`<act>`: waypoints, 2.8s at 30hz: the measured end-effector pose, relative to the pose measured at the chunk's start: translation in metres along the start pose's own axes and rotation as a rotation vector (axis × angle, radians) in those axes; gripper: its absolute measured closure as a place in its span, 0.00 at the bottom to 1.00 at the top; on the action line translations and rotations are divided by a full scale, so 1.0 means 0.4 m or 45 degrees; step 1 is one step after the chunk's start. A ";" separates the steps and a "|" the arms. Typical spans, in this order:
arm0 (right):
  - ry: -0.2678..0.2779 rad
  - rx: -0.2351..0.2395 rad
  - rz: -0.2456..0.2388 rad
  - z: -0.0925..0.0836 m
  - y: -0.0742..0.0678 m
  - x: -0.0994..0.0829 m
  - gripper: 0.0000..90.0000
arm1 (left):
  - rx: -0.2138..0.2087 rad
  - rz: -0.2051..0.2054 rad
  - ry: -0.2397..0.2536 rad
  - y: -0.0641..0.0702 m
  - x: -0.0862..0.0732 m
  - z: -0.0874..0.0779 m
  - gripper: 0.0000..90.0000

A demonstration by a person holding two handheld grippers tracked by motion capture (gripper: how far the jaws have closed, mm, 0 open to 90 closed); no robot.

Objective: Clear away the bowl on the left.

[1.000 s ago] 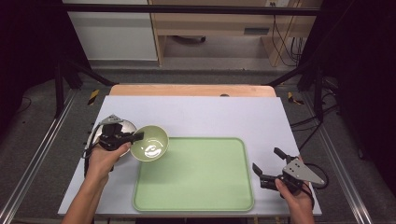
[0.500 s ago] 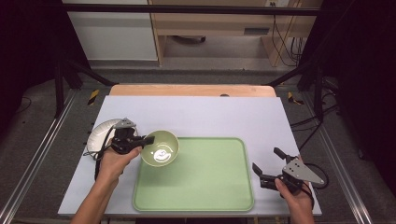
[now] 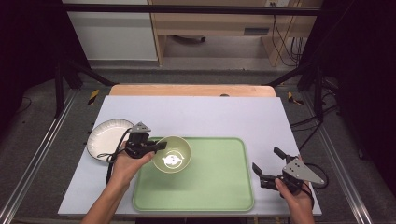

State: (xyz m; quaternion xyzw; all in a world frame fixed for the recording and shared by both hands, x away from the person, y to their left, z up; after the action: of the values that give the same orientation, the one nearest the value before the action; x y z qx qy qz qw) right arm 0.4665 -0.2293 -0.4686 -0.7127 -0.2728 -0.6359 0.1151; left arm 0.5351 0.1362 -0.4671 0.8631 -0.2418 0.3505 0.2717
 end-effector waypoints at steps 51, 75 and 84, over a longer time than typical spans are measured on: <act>0.005 0.003 0.005 0.002 -0.004 0.004 0.05 | -0.114 0.040 -0.158 0.078 -0.066 0.085 0.92; 0.004 0.008 0.004 0.002 -0.007 0.003 0.05 | -0.120 -0.010 -0.155 0.056 -0.075 0.098 0.92; 0.013 0.011 0.008 0.001 -0.006 0.004 0.05 | -0.102 0.000 -0.141 0.049 -0.073 0.100 0.92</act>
State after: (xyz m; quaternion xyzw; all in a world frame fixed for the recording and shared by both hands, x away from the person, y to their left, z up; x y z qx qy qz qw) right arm 0.4657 -0.2265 -0.4676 -0.7098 -0.2726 -0.6380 0.1215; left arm 0.5236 0.1028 -0.5071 0.8695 -0.2702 0.2922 0.2924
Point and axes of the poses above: each handheld gripper's, and its own axes: z roughly forward along the jaws, x roughly out of its top, y roughly to its right, the point moved 8 cm from there along z, roughly forward along the jaws, and after that the axes turned 7 degrees about -z, right-handed, at the moved point
